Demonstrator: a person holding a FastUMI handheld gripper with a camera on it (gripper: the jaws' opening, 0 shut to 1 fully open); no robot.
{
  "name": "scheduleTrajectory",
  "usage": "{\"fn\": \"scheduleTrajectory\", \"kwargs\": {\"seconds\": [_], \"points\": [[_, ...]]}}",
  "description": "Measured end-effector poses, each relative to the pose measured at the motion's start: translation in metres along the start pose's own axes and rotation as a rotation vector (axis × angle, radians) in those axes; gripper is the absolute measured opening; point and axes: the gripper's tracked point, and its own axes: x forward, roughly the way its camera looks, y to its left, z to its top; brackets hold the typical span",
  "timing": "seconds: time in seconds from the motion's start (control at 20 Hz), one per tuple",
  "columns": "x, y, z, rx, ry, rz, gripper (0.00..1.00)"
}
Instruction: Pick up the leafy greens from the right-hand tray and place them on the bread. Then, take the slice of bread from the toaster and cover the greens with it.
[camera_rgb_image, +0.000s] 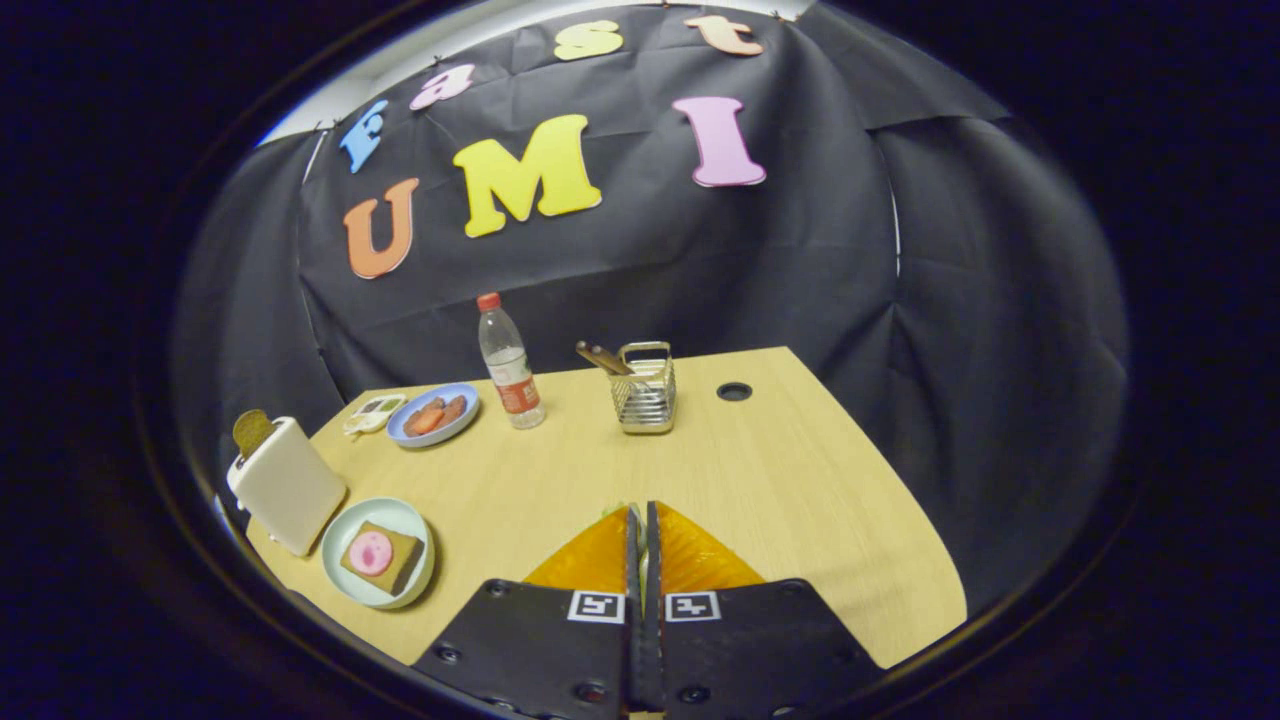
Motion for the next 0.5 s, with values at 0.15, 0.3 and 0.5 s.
{"fn": "scheduleTrajectory", "kwargs": {"seconds": [0.15, 0.3, 0.5], "points": [[-0.012, 0.016, 0.019, -0.027, -0.012, -0.007, 0.00], [-0.023, 0.042, 0.029, -0.057, -0.015, -0.005, 0.00], [-0.036, 0.104, 0.038, -0.104, -0.022, 0.022, 0.00]]}}
